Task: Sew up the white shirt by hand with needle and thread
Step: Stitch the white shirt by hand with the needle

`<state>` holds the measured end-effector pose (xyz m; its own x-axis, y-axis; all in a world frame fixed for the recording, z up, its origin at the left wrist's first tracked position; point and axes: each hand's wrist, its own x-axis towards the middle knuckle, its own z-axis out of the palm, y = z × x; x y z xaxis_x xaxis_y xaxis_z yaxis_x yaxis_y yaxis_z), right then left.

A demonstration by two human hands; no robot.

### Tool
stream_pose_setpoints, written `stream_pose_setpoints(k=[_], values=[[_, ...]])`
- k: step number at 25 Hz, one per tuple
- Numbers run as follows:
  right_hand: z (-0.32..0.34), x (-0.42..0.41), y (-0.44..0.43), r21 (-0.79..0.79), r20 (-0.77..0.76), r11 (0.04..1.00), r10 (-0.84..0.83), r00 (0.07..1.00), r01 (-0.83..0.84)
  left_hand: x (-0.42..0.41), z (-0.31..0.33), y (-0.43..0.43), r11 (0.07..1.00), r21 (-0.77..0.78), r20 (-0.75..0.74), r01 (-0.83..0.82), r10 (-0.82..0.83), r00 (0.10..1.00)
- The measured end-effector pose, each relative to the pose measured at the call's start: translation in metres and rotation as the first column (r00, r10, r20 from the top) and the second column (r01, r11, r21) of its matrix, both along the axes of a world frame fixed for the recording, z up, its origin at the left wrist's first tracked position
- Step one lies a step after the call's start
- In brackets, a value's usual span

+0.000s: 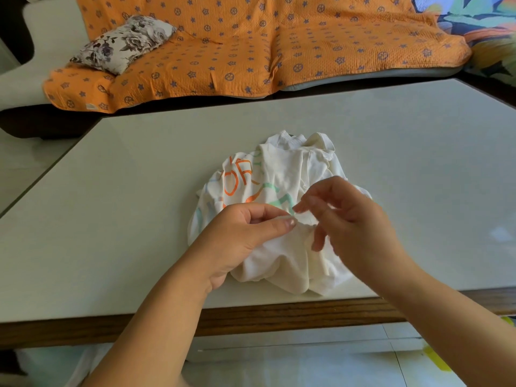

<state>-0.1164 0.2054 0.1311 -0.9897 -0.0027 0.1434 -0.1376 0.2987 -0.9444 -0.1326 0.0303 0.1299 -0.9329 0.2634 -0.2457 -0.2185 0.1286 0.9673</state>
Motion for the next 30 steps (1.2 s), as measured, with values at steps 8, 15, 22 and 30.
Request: stream_pose_setpoints(k=[8, 15, 22, 30], values=[[0.017, -0.032, 0.034, -0.843, 0.271, 0.517, 0.172, 0.947, 0.147, 0.0, 0.0, -0.002, 0.999, 0.035, 0.055, -0.016, 0.015, 0.998], [0.002, -0.05, 0.054, -0.524, 0.145, 0.802, -0.247, 0.958, 0.286, -0.001, 0.002, -0.006, 0.998, 0.0, 0.054, 0.066, -0.066, 0.996], [-0.005, -0.058, 0.073, -0.131, -0.061, 0.87, -0.486, 0.872, 0.476, -0.002, 0.004, -0.011, 0.994, -0.011, 0.074, 0.107, -0.106, 0.992], [-0.017, -0.069, 0.093, -0.042, -0.088, 0.838, -0.546, 0.833, 0.544, -0.003, 0.004, -0.022, 0.986, -0.013, 0.049, 0.165, -0.165, 0.985]])
